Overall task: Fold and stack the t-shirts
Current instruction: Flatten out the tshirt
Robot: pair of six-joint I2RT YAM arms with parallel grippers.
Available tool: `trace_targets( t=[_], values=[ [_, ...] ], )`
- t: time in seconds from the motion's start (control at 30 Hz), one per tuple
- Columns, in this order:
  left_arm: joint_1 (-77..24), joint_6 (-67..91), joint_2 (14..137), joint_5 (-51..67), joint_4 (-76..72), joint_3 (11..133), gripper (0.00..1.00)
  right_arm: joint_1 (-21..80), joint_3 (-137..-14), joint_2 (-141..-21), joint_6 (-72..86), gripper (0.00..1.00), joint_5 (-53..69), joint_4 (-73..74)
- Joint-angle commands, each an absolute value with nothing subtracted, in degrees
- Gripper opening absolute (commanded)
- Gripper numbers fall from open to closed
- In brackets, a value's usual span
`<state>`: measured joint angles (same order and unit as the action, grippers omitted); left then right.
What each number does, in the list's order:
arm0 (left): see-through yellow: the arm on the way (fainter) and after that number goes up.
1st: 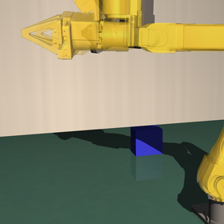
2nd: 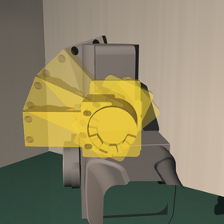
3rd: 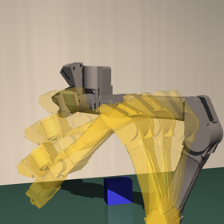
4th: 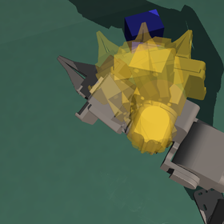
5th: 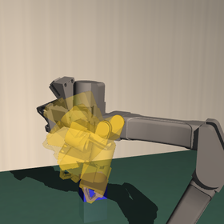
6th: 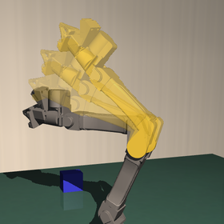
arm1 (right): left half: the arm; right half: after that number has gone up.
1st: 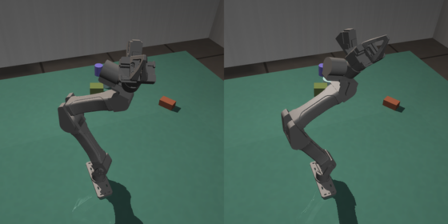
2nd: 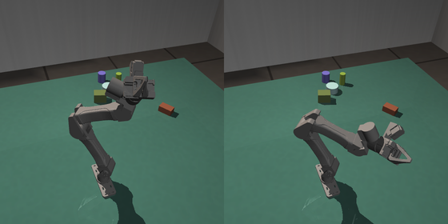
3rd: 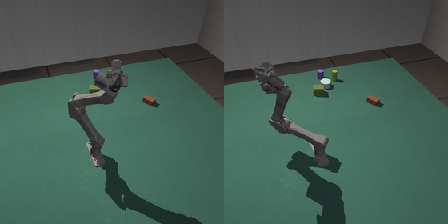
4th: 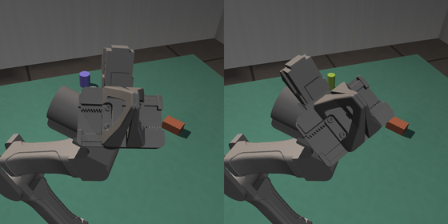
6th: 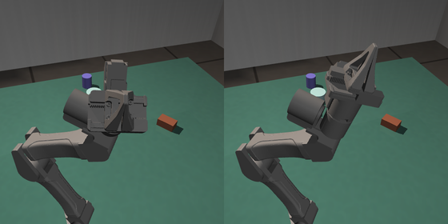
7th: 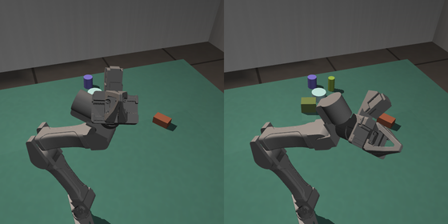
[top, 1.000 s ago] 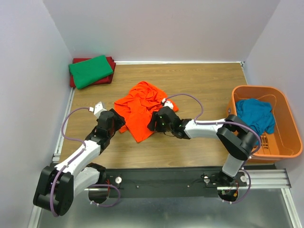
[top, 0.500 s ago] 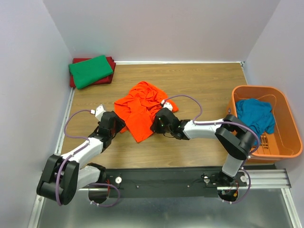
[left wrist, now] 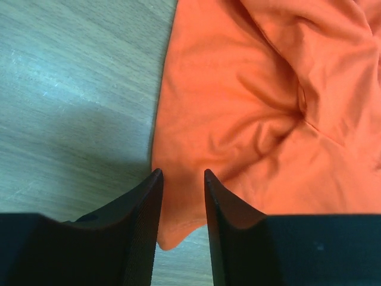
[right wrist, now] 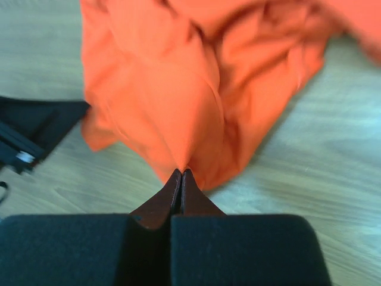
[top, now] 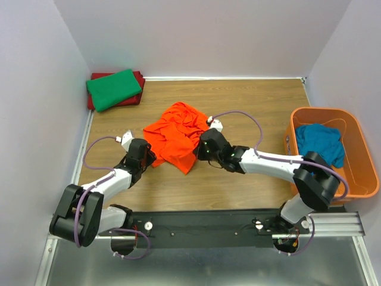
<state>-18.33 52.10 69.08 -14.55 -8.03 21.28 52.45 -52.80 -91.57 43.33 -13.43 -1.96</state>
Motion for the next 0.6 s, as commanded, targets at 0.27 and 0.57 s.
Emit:
trace_targets(
  t=[0.27,0.57],
  values=[
    [-18.02,50.27,72.51,-16.0,-9.4,25.05,0.29,51.77,-61.43,-82.88,33.67,0.01,-32.33,12.21],
    [-18.02,50.01,72.25,-14.15,-10.2,25.66,0.27,42.74,-64.51,-79.11,27.43,0.01,-35.07,17.22]
  ],
)
